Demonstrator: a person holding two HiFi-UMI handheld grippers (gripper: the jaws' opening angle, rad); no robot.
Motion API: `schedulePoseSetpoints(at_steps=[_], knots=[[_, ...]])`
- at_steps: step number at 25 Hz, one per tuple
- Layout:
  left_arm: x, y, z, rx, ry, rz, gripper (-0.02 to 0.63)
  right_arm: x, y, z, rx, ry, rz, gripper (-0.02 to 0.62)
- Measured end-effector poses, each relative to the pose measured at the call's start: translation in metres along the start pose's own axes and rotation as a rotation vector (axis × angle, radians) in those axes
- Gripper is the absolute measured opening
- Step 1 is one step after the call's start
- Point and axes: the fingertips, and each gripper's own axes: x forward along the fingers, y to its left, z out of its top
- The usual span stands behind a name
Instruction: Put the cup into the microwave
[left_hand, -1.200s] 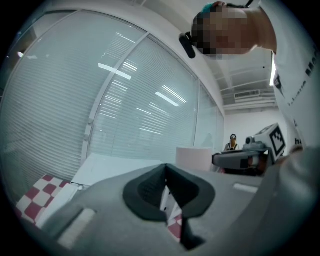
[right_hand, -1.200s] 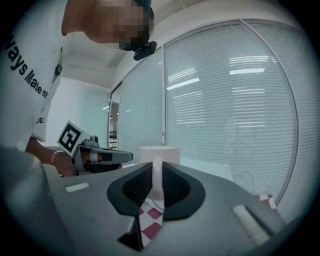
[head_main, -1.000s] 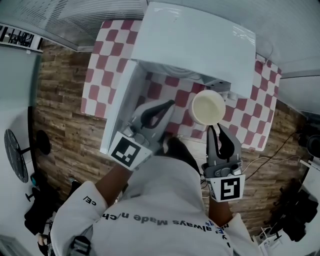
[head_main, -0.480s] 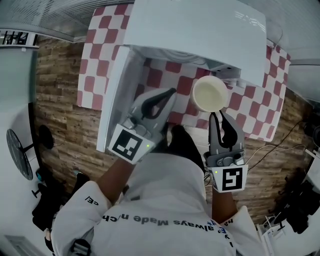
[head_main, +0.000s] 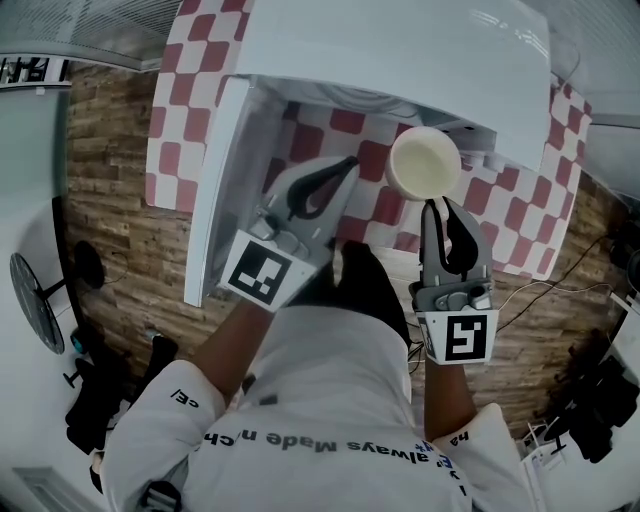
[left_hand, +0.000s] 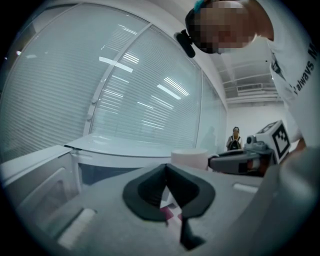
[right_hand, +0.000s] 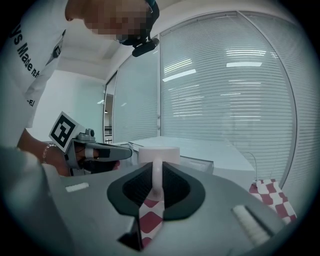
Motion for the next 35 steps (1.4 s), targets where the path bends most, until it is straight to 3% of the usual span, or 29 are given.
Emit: schedulePoseSetpoints(at_steps=[22,26,35], knots=[[0.049,0.055,-0.050,-0.010,0.015,0.044,0.003,0.077,-0.013,-0.056,0.033,0.029,0.036,0.041],[0.055,0.065,-0.059,-0.011,0.023,0.052,0.003,0.091,-0.016,-0.066,-0.003,0.044,0.053,0.041],[0.064,0.086,-0.070,0.003,0.032,0.065,0.003,0.123,-0.029,-0.077,0.015,0.028,0.000,0.041]])
